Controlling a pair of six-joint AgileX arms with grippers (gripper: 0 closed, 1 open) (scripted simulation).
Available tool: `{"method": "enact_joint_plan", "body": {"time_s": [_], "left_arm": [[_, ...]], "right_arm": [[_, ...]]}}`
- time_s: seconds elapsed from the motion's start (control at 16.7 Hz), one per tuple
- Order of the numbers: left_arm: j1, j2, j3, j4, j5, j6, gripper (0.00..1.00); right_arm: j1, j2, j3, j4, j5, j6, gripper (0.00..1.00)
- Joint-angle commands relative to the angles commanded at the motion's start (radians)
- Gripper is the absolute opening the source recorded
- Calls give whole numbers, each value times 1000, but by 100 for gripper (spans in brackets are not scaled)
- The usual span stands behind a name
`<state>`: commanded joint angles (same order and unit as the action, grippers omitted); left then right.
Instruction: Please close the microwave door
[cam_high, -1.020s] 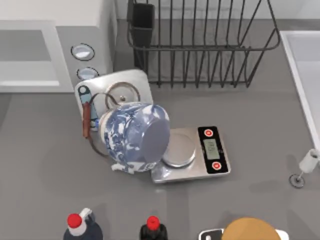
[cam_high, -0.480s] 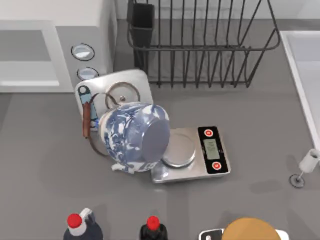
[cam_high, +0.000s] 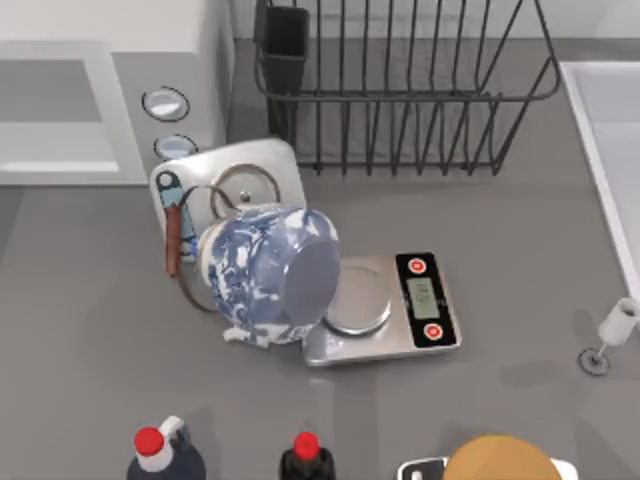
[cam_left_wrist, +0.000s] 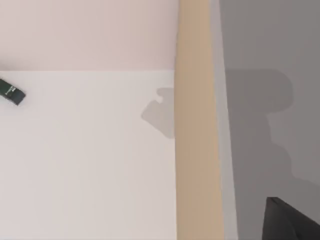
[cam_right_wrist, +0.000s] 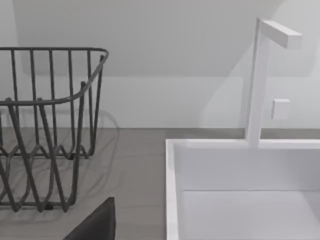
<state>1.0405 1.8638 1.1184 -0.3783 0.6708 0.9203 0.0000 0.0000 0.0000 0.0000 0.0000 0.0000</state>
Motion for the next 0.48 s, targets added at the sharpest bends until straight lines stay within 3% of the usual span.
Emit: {"method": "enact_joint_plan", "body": {"time_s": [0.48], "left_arm": [[-145, -266, -338, 158, -71, -160, 0]], "right_arm": [[0, 0, 0, 0, 0, 0, 100]]}}
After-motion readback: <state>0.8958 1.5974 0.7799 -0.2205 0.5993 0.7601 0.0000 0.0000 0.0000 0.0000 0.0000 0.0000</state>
